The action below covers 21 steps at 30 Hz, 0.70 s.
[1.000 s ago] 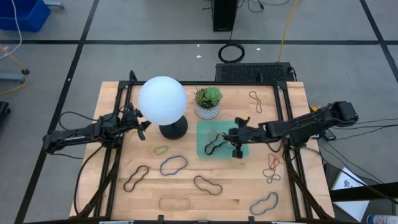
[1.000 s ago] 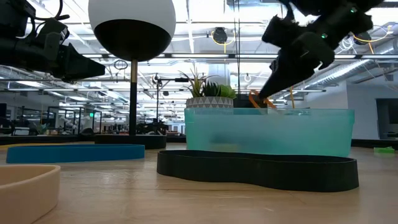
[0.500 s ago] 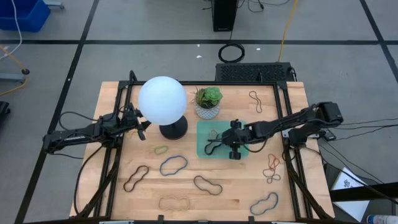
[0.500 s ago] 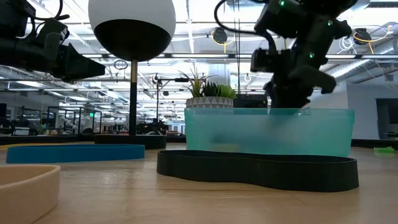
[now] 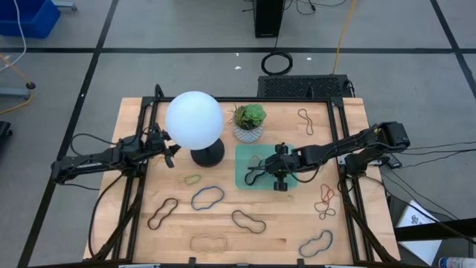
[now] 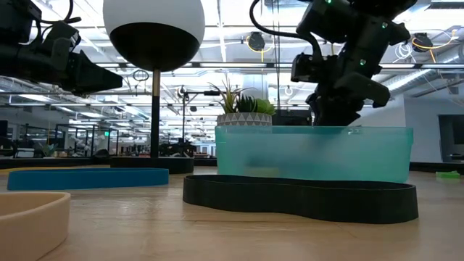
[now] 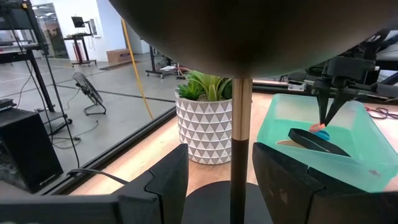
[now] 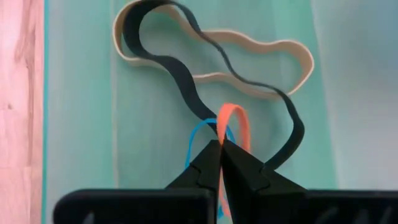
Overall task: Pick and place rubber bands into bin
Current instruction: Put the orange rubber band into the blue bin, then put the top green rubber band into the blue bin
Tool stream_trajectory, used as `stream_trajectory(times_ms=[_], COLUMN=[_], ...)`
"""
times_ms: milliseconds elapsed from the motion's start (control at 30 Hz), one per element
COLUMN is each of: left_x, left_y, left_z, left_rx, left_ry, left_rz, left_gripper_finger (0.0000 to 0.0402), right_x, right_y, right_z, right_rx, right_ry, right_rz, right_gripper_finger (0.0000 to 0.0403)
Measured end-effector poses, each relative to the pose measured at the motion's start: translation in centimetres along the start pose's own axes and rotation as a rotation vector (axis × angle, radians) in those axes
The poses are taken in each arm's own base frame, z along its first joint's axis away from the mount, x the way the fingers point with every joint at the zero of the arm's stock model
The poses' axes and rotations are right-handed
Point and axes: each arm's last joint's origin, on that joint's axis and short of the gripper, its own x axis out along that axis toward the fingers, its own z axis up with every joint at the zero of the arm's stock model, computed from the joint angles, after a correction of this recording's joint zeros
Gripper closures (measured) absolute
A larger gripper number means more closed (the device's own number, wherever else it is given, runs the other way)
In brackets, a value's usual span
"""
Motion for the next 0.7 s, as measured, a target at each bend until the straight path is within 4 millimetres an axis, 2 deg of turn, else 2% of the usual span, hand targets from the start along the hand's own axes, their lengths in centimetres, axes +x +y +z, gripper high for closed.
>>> stream_trajectory(times_ms=[267,567,700], left_x=[0.0,0.0,0.0], left_y=[0.0,0.0,0.0], left_z=[0.0,0.0,0.0], left_rx=[0.001,0.000,0.000], left_ry=[-0.001,-0.001,-0.001], left_rz=[0.000,0.000,0.000], left_gripper_finger=[0.0215,0.0215,0.0215], right_x=[0.0,0.0,-1.1], right_y=[0.0,0.0,-0.1], right_z=[-0.2,-0.2,-0.6], right_rx=[0.031,0.045,0.046], right_ry=[0.010,0.015,0.045], right_rz=[0.000,-0.001,0.037], right_gripper_finger=[0.0373,0.0299,0.0278])
